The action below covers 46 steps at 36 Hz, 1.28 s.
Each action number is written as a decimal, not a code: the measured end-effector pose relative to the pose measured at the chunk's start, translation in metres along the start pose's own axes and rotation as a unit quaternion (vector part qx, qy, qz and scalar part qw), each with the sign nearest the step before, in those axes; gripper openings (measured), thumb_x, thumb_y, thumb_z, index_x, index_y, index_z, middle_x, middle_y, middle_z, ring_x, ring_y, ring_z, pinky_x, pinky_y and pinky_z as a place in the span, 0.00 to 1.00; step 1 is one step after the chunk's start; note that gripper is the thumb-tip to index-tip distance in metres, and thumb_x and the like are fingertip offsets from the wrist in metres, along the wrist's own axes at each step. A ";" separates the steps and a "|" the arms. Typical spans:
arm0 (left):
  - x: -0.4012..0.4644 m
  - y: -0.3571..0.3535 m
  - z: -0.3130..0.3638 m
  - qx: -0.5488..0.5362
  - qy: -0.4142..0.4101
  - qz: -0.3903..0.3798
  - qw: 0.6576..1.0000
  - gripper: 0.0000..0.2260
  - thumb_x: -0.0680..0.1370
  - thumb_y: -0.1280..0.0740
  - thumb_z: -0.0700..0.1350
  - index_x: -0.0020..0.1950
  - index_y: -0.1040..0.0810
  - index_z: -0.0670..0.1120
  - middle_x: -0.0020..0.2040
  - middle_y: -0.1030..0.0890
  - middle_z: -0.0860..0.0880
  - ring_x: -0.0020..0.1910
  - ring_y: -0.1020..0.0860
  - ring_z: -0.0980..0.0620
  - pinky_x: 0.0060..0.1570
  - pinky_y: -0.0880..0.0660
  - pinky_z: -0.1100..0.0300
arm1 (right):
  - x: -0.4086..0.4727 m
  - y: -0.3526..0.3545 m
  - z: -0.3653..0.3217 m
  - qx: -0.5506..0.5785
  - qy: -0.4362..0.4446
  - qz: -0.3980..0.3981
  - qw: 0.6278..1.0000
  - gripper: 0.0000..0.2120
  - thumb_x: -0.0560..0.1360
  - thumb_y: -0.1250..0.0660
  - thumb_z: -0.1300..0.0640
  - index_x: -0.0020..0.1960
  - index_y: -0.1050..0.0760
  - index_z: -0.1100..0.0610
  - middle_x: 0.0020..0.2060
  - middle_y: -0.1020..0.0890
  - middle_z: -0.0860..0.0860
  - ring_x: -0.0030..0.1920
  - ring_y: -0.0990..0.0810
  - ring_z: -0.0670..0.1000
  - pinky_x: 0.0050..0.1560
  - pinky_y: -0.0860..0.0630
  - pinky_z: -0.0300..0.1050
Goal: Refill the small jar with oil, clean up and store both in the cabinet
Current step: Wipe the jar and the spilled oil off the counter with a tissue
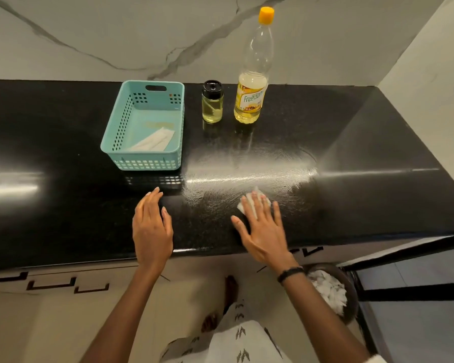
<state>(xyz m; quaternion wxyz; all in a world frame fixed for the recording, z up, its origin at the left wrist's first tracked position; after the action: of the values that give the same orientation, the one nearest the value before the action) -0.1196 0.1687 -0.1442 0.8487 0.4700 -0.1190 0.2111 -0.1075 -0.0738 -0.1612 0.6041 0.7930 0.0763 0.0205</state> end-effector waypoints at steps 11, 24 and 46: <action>0.000 -0.001 -0.001 0.004 -0.005 -0.003 1.000 0.17 0.79 0.37 0.37 0.68 0.30 0.40 0.68 0.27 0.45 0.68 0.31 0.47 0.63 0.30 0.51 | 0.009 -0.030 -0.111 0.000 0.207 -0.032 0.978 0.27 0.78 0.52 0.47 0.77 0.43 0.48 0.76 0.42 0.49 0.77 0.50 0.50 0.76 0.59 0.52; 0.001 -0.001 -0.003 -0.007 -0.012 -0.003 1.000 0.16 0.80 0.38 0.38 0.68 0.29 0.40 0.67 0.26 0.45 0.68 0.30 0.47 0.64 0.29 0.50 | -0.023 0.007 0.042 -0.076 0.034 -0.014 0.996 0.27 0.79 0.57 0.45 0.78 0.48 0.48 0.76 0.45 0.47 0.77 0.48 0.49 0.75 0.61 0.52; -0.033 0.055 -0.030 -0.132 0.132 0.092 0.978 0.18 0.80 0.39 0.35 0.69 0.31 0.45 0.65 0.30 0.56 0.66 0.32 0.53 0.63 0.32 0.58 | 0.015 -0.028 -0.111 0.036 0.069 0.002 0.997 0.29 0.79 0.55 0.42 0.77 0.44 0.53 0.77 0.45 0.54 0.77 0.52 0.53 0.76 0.61 0.52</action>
<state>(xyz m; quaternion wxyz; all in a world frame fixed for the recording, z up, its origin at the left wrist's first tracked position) -0.1742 0.2119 -0.1326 0.8885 0.3086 -0.0755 0.3312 -0.1087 0.0413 -0.1588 0.5686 0.8109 0.1170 0.0738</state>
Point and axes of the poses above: each hand's wrist, its own x-axis towards the middle knuckle, its own y-axis out of the back of the hand, z = x × y, the point moved 6 cm from there along x, towards the middle knuckle
